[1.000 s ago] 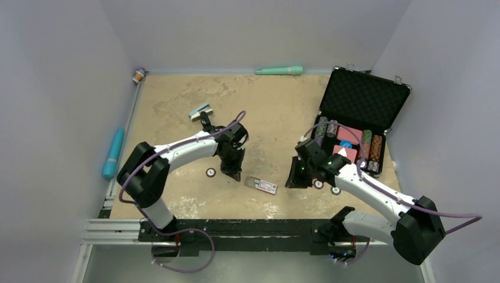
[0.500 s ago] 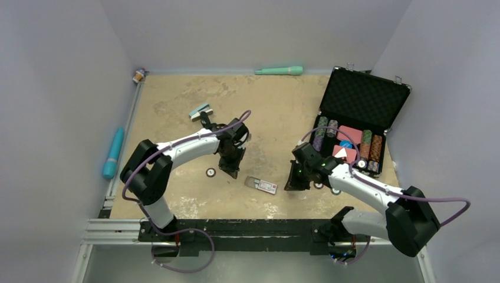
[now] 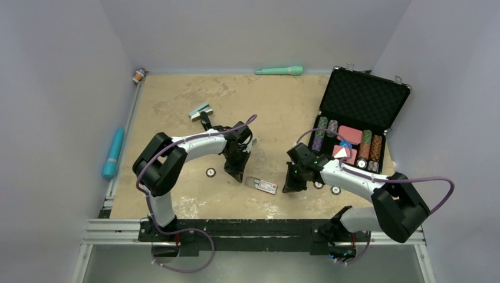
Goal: Unload the staples from the stapler
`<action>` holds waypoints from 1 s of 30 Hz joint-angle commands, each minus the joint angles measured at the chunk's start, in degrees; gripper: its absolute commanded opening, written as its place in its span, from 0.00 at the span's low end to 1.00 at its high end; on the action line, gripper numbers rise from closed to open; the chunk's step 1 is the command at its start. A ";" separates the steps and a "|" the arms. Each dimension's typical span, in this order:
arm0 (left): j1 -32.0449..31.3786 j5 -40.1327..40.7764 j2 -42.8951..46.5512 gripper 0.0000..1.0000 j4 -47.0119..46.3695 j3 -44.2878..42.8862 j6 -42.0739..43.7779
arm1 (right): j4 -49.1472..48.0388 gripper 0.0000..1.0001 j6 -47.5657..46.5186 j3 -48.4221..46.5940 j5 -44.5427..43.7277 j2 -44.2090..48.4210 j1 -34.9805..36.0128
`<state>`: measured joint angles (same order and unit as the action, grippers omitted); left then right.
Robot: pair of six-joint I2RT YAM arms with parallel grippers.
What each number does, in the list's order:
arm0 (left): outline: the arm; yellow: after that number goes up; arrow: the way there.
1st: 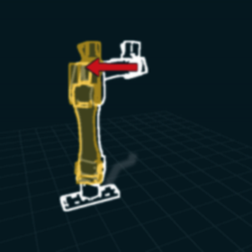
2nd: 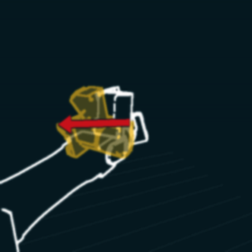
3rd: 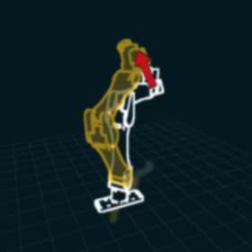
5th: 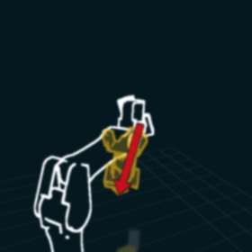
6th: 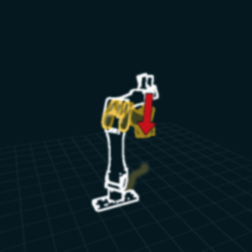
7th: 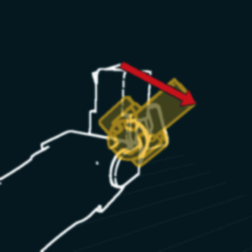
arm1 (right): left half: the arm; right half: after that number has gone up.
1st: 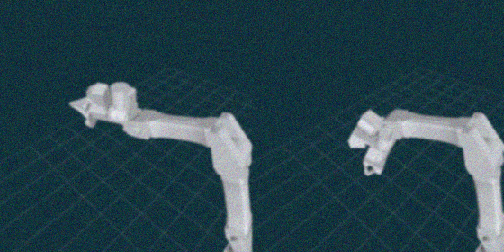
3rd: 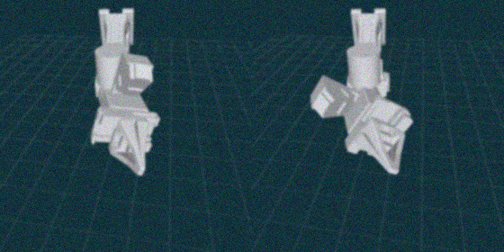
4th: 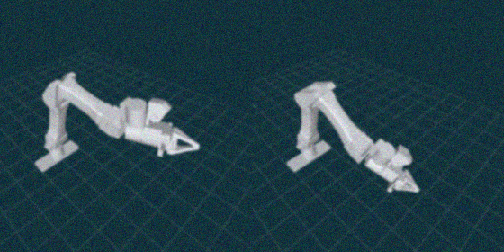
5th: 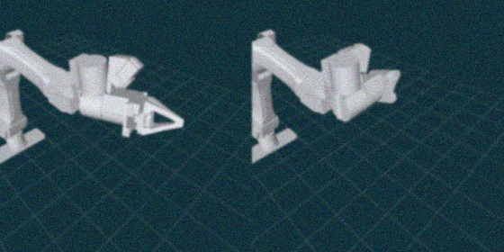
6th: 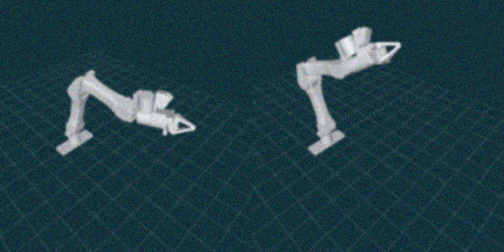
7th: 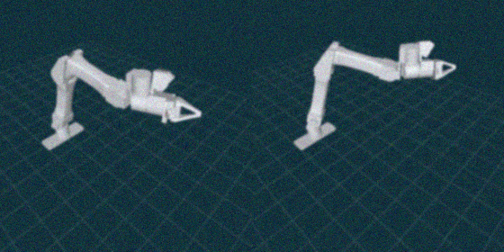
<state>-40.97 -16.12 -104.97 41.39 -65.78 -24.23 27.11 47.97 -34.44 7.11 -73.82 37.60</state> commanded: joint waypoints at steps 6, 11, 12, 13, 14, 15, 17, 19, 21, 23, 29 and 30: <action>-0.81 -5.49 -1.15 0.00 -4.59 -0.78 1.10 | -3.19 0.00 -2.28 -2.77 1.50 -4.20 0.85; -1.69 -7.00 -2.24 0.00 -5.13 -1.03 1.34 | -3.76 0.00 -2.74 -4.14 1.76 -6.47 1.47; -1.78 -7.26 -2.33 0.00 -5.29 -1.03 1.30 | -3.76 0.00 -2.86 -4.28 1.76 -6.97 1.50; -1.75 -7.41 -2.31 0.00 -5.34 -1.02 1.29 | -3.75 0.00 -2.92 -4.59 1.81 -7.49 1.57; -1.74 -7.50 -2.42 0.00 -5.35 -1.02 1.29 | -3.76 0.00 -3.03 -4.81 1.77 -7.68 1.70; -1.74 -7.52 -2.39 0.00 -5.33 -1.02 1.33 | -3.75 0.00 -3.07 -5.05 1.76 -7.93 1.82; -1.75 -7.55 -2.34 0.00 -5.25 -1.10 1.38 | -3.76 0.00 -3.26 -5.47 1.76 -8.36 1.90; -1.74 -7.63 -2.22 0.00 -5.25 -1.02 1.46 | -3.59 0.00 -3.39 -6.06 1.63 -8.88 1.86; -1.75 -7.70 -2.08 0.00 -5.25 -0.94 1.46 | -3.47 0.00 -3.57 -6.38 1.59 -9.34 2.02; -1.77 -7.70 -2.00 0.00 -5.17 -0.85 1.53 | -3.40 0.00 -3.58 -6.65 1.50 -9.69 2.03; -1.74 -7.85 -1.84 0.00 -5.25 -0.42 1.64 | -3.46 0.00 -3.68 -6.77 1.50 -10.55 2.29; -1.80 -7.95 -1.90 0.00 -5.29 -0.34 1.64 | -3.39 0.00 -3.71 -6.74 1.45 -10.56 2.25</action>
<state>-42.52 -22.55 -107.15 37.39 -65.78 -24.18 24.34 45.32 -39.70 9.04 -83.48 39.44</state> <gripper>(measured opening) 0.011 0.007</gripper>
